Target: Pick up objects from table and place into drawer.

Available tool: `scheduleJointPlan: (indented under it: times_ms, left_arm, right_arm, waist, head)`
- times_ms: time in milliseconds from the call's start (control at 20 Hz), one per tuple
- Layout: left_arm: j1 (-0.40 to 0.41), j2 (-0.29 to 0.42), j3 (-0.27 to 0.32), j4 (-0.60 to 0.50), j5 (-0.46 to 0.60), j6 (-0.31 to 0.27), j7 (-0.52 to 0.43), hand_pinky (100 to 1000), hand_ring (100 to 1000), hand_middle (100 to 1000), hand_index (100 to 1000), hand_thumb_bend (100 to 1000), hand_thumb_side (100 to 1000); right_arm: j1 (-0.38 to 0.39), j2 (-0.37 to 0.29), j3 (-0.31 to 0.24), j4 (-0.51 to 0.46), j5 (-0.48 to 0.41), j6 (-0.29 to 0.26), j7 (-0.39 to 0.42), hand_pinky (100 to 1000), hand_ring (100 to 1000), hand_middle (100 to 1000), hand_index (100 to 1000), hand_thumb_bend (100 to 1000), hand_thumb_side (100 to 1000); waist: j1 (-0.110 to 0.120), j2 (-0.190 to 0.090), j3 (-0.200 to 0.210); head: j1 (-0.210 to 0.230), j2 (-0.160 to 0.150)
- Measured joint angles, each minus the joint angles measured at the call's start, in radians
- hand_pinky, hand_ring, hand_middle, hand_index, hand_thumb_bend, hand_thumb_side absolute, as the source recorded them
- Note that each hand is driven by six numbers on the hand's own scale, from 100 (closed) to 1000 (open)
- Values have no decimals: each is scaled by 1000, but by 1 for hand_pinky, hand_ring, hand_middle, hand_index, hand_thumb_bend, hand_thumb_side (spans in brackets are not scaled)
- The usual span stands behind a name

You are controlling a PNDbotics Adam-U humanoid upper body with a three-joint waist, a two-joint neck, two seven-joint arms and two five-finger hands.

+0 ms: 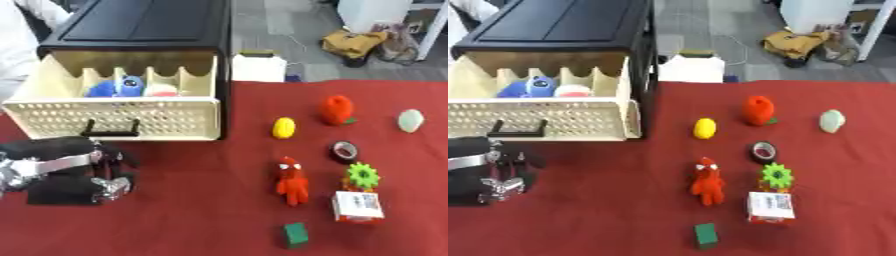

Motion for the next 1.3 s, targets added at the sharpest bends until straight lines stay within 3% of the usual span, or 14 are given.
scheduleJointPlan:
  times_ms: [500, 1300]
  left_arm:
    - [0, 0, 26, 0, -81, 2, 0, 396, 599, 609, 901, 100, 1000]
    - [-23, -21, 36, 29, -128, 21, 19, 389, 597, 602, 898, 100, 1000]
  right_arm:
    - [1, 15, 0, 0, 0, 4, 4, 612, 624, 536, 746, 100, 837]
    - [5, 26, 0, 0, 1, 8, 10, 612, 625, 531, 745, 100, 835]
  waist:
    - [-5, 6, -4]
    - [-5, 12, -16]
  head:
    - [4, -11]
    - [9, -17]
